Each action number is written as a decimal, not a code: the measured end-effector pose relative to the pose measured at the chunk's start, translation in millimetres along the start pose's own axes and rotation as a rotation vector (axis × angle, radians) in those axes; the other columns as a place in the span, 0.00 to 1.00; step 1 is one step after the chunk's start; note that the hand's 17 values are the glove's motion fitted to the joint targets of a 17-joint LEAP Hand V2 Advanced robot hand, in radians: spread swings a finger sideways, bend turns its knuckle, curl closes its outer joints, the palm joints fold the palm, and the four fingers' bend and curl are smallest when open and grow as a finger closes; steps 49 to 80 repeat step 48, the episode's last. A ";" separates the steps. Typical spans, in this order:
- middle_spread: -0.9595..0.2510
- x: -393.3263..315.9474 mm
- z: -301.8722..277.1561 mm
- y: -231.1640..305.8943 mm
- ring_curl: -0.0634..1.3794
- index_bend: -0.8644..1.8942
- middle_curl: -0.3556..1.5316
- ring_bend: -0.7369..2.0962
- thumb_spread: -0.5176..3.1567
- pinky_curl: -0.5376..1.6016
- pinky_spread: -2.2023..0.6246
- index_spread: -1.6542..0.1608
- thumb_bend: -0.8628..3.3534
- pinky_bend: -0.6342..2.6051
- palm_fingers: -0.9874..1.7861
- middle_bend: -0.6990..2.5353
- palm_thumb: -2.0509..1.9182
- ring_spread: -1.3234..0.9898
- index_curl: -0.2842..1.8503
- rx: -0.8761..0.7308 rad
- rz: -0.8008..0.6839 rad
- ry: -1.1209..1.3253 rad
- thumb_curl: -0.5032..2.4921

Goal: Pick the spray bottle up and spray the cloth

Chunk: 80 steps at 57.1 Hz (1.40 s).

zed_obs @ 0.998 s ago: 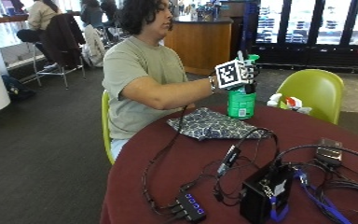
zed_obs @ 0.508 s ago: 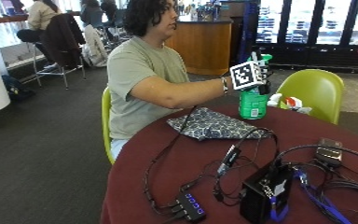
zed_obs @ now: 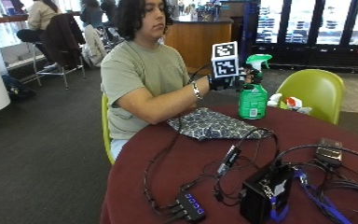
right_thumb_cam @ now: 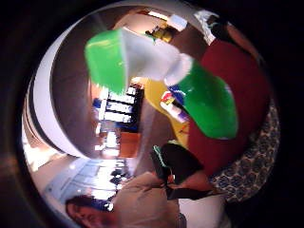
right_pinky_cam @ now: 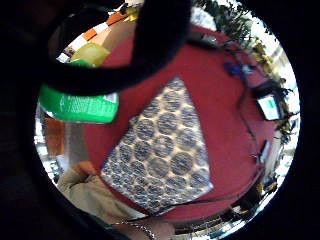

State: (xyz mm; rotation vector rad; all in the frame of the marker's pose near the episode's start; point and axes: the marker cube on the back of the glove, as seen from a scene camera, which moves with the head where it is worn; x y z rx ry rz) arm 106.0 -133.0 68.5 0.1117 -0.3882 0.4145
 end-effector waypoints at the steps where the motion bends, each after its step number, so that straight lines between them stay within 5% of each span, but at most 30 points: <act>1: 0.71 0.9 -4.8 4.9 0.27 0.36 0.39 0.33 0.39 0.41 0.84 0.72 0.19 0.27 0.51 0.29 0.64 0.52 0.33 -0.001 -0.004 0.035 0.35; 12: 0.72 -7.3 -35.4 42.7 0.25 0.38 0.39 0.32 0.40 0.40 0.86 0.69 0.20 0.25 0.48 0.29 0.63 0.53 0.31 -0.110 -0.029 0.263 0.32; 29: 0.72 -6.6 -78.9 83.6 0.22 0.38 0.38 0.32 0.40 0.40 0.85 0.67 0.20 0.25 0.47 0.28 0.63 0.53 0.30 -0.052 -0.034 0.501 0.30; 37: 0.72 3.8 -101.7 105.5 0.22 0.38 0.38 0.32 0.40 0.39 0.85 0.67 0.20 0.25 0.47 0.28 0.63 0.53 0.30 -0.029 -0.019 0.512 0.29; 44: 0.72 10.1 -114.4 107.2 0.21 0.38 0.38 0.33 0.40 0.39 0.85 0.67 0.20 0.25 0.48 0.28 0.63 0.53 0.30 0.037 0.164 0.414 0.29; 80: 0.72 12.2 -117.0 108.5 0.21 0.38 0.38 0.32 0.40 0.39 0.85 0.67 0.20 0.25 0.48 0.28 0.63 0.54 0.30 0.035 0.159 0.402 0.29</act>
